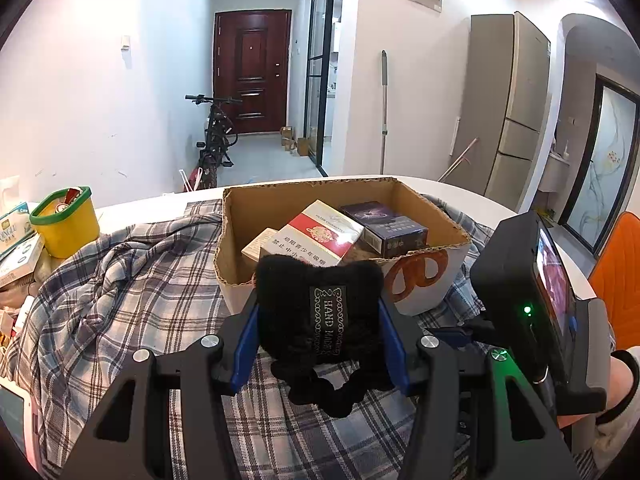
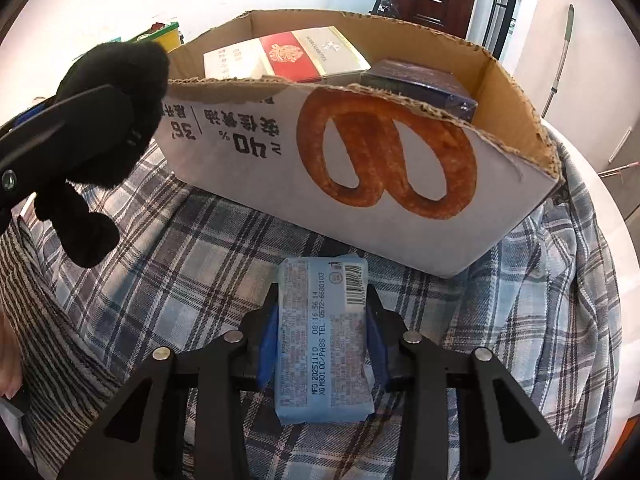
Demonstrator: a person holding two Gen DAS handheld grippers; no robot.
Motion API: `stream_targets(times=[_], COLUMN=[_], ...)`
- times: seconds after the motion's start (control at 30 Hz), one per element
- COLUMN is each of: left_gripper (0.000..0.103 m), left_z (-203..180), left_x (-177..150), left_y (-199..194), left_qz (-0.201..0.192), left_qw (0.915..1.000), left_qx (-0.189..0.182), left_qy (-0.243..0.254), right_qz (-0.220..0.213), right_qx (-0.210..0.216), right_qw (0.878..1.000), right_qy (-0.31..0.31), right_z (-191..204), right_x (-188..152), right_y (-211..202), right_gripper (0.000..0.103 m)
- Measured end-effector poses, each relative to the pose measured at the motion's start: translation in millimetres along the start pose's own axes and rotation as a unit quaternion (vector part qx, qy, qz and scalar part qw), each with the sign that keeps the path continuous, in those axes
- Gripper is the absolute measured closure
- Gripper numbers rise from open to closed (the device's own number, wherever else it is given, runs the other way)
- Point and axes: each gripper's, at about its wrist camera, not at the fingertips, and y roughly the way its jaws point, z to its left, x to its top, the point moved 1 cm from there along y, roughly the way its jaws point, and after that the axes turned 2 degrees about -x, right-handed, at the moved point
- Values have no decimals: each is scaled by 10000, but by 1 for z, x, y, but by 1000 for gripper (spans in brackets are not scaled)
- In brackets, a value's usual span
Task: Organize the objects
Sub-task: 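Close the left tool on the black cloth item while the right tool grasps the light blue box, then lift the black cloth item and light blue box up over the cardboard box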
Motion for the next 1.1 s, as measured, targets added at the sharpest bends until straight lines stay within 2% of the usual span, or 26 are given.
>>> stream_targets(times=[0.17, 0.3, 0.37, 0.5, 0.7, 0.93, 1.1], left_gripper=[47, 47, 47, 47, 47, 47, 47], left_z=[1, 0, -3, -3, 8, 9, 10], left_x=[1, 1, 2, 3, 6, 7, 8], left_y=[-2, -5, -7, -13, -20, -25, -30], left_qz=[-50, -126, -193, -439, -625, -739, -869], left_qw=[10000, 9999, 9998, 9987, 9977, 9970, 9959], left_qx=[-6, -49, -26, 230, 208, 128, 147], left_qy=[-31, -6, 56, 113, -149, -196, -216], right_qz=[-229, -571, -701, -1210, -1956, -2766, -2910], right_qx=[9, -71, 33, 223, 408, 98, -72], right_qw=[9997, 9983, 9974, 9921, 9790, 9604, 9560], right_qy=[78, 120, 131, 229, 407, 335, 375], right_z=[-4, -8, -9, -14, -6, 0, -11], right_x=[1, 1, 1, 1, 7, 9, 10], right_y=[-11, -26, -31, -48, -66, -86, -95], right_gripper=[66, 66, 66, 66, 66, 66, 66])
